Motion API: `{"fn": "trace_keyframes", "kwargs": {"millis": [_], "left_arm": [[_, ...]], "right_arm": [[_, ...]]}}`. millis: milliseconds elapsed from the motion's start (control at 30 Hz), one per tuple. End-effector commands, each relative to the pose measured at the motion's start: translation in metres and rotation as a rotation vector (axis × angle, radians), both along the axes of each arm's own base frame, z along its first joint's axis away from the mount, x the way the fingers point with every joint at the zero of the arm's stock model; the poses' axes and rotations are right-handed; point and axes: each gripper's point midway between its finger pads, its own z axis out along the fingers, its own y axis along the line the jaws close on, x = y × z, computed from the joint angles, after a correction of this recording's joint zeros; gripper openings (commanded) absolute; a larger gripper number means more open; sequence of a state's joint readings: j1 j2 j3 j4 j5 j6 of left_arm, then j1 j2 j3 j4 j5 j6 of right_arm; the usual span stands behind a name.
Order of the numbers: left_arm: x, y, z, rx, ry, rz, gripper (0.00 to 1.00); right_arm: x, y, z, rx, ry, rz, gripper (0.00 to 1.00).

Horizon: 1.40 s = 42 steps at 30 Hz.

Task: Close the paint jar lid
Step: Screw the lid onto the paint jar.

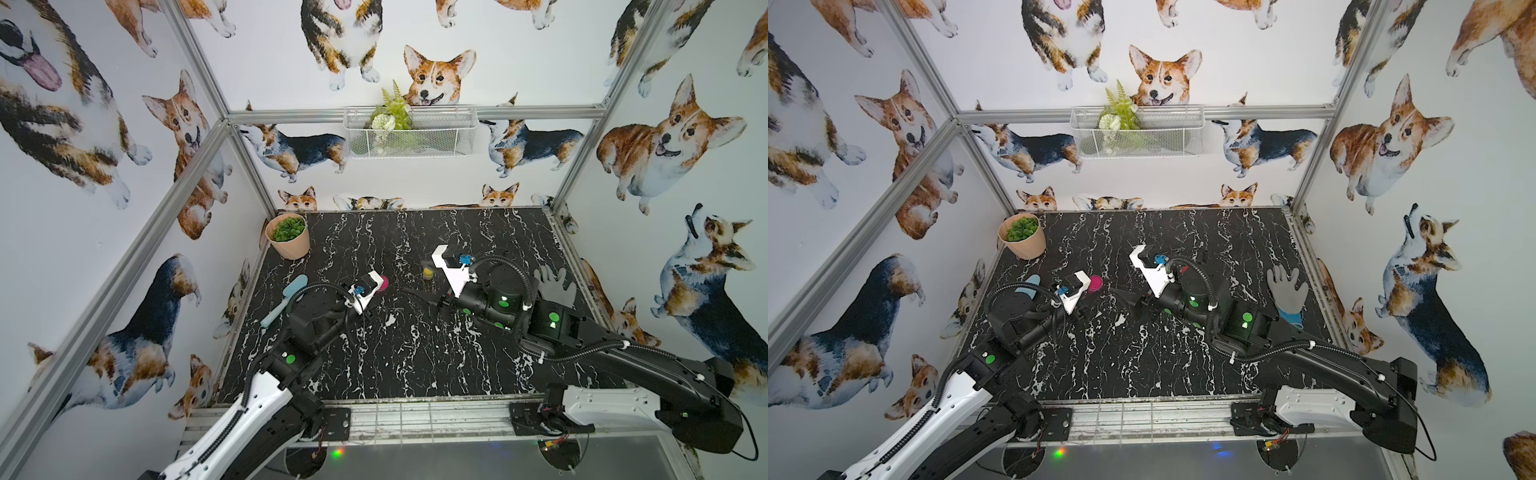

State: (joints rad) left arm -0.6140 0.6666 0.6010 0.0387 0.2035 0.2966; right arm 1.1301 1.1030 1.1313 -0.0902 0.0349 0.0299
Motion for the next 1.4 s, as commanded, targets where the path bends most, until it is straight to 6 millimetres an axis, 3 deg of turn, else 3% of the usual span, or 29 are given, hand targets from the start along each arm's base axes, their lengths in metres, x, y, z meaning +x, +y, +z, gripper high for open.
{"fn": "trace_keyframes", "kwargs": {"millis": [0,67,333,1367], "left_arm": [[-0.026,-0.02,0.007,-0.015,-0.02,-0.189,0.21],[-0.038,-0.027,0.006,-0.021,0.0,-0.272,0.22],[-0.053,-0.038,0.003,-0.025,0.044,-0.386,0.21],[-0.05,-0.037,0.003,-0.021,0.041,-0.372,0.22]], "right_arm": [[-0.014,0.003,-0.042,-0.291,-0.079,0.14,0.81],[-0.014,0.004,-0.042,-0.294,-0.085,0.168,0.8],[-0.016,0.014,-0.05,-0.345,-0.133,0.244,0.7],[-0.025,0.036,-0.056,-0.354,-0.058,0.384,0.44]]}}
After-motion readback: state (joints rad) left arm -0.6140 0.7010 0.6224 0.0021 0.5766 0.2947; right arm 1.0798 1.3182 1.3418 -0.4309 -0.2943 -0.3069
